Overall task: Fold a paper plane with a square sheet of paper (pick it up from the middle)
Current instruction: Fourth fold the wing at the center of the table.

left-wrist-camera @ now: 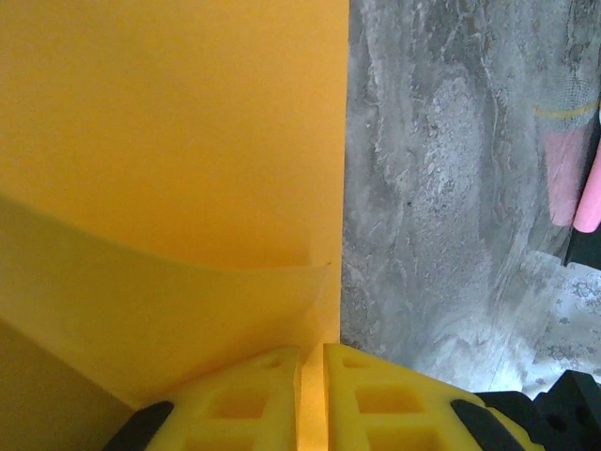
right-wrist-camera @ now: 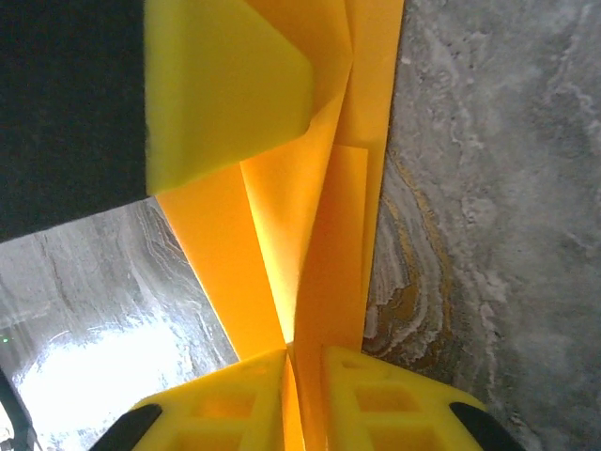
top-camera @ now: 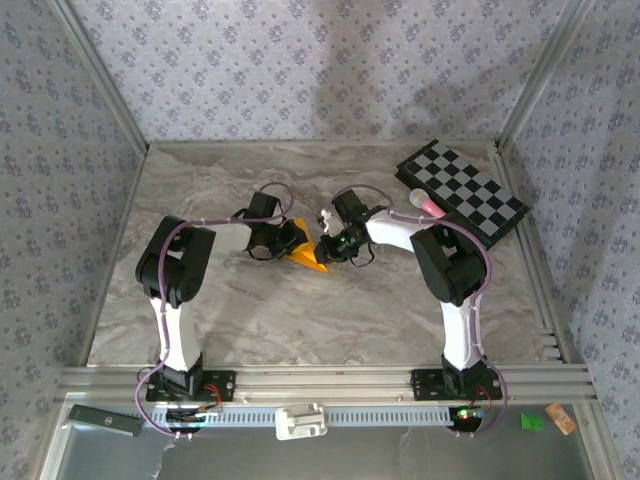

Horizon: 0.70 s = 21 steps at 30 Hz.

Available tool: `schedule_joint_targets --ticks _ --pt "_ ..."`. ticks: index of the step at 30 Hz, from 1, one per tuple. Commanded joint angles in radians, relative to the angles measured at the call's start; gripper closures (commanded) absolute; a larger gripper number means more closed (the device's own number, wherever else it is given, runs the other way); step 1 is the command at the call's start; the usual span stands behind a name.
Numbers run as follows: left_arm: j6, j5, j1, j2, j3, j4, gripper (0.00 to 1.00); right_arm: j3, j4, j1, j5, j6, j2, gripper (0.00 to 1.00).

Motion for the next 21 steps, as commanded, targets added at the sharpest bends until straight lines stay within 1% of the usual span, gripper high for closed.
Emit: schedule_joint_targets --ticks 1,6,10,15,21 --pt "0.015 0.004 -0.006 0.006 0.023 -0.023 0.86 0.023 -0.022 0.002 -0.032 -0.013 0.02 0.84" --pt "0.006 0.004 -0.006 -0.01 0.035 -0.02 0.86 0.009 -0.019 -0.006 -0.029 -0.003 0.023 0.91" --pt "-0.002 -0.005 -0.005 -0.05 0.044 -0.022 0.83 -0.011 -0.015 -0.012 -0.016 0.004 0.029 0.94" --pt "-0.02 -0.048 -0.001 -0.116 -0.002 -0.005 0.74 -0.028 -0.012 -0.017 0.004 0.013 0.033 0.94" --pt "-0.071 -0.059 0.0 -0.15 -0.097 0.069 0.73 -0.045 0.001 -0.023 0.028 0.028 0.035 0.93"
